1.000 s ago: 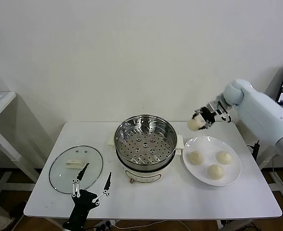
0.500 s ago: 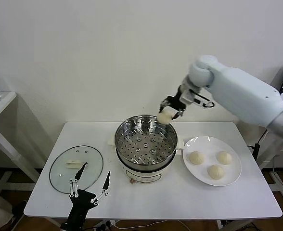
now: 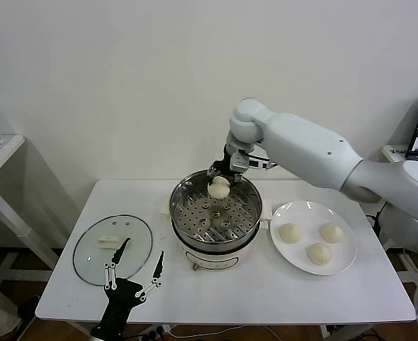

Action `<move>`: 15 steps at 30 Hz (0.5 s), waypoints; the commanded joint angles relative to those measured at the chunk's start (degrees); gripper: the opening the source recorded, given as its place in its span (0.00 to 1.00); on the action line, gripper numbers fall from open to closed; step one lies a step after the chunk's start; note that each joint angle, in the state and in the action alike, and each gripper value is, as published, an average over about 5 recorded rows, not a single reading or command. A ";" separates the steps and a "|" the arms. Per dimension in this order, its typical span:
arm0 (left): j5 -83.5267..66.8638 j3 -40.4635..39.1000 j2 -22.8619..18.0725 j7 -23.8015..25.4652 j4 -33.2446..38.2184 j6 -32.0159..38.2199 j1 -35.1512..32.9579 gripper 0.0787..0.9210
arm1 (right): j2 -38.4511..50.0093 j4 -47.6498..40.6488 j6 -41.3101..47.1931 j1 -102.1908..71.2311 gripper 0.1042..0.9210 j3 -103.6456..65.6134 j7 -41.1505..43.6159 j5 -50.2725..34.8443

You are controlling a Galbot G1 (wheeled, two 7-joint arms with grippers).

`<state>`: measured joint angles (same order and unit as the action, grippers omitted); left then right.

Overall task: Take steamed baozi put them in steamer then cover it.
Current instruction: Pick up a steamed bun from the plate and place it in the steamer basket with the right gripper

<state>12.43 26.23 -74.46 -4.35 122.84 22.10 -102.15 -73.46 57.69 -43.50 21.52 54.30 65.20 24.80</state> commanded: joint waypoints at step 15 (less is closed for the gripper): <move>-0.12 -0.10 -0.10 -0.26 -0.86 0.28 0.90 0.88 | -7.05 -9.54 -2.27 -3.88 0.72 -1.09 -2.77 7.17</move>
<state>12.34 26.17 -74.53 -4.57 122.12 22.35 -101.33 -78.97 50.60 -45.21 18.45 53.51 63.04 30.18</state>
